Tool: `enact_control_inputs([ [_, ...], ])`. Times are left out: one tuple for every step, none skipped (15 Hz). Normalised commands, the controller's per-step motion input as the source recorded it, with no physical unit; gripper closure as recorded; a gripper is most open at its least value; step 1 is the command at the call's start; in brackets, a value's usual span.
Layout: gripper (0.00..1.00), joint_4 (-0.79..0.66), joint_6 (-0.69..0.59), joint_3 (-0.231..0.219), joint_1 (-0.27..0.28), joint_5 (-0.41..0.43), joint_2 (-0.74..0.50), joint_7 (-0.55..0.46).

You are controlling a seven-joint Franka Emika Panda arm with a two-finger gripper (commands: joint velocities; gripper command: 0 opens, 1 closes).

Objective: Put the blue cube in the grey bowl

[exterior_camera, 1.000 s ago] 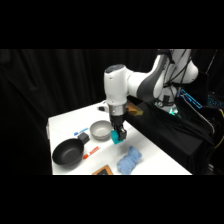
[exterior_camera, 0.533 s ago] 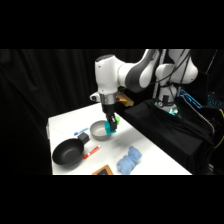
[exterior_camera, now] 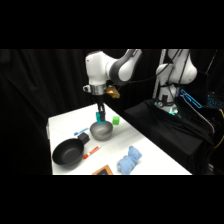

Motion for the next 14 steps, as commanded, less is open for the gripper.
enact_control_inputs([
  [0.74,0.18,-0.1,-0.058,-0.1,0.028,0.1,-0.13],
  [0.74,0.17,-0.1,-0.054,-0.087,0.024,0.11,-0.12],
  [0.74,0.16,-0.09,-0.053,-0.074,0.012,0.12,-0.1],
  [0.74,0.16,-0.08,-0.044,-0.07,0.029,0.12,-0.12],
  [0.74,0.15,-0.07,-0.038,-0.067,0.047,0.13,-0.13],
  [0.74,0.13,-0.05,-0.029,-0.058,0.058,0.12,-0.13],
  [0.74,0.1,-0.03,-0.021,-0.049,0.066,0.11,-0.14],
  [0.74,0.04,-0.02,-0.024,-0.047,0.069,0.05,-0.14],
  [0.74,0.0,0.03,-0.016,-0.044,0.088,0.03,-0.16],
  [0.74,-0.01,0.09,-0.019,-0.028,0.069,0.04,-0.14],
  [0.74,-0.02,0.12,-0.02,-0.022,0.068,0.05,-0.13],
  [0.74,0.0,0.15,-0.011,-0.018,0.085,0.08,-0.13],
  [0.74,-0.01,0.2,-0.003,-0.021,0.109,0.1,-0.14],
  [0.74,-0.02,0.24,0.008,-0.023,0.131,0.11,-0.15],
])
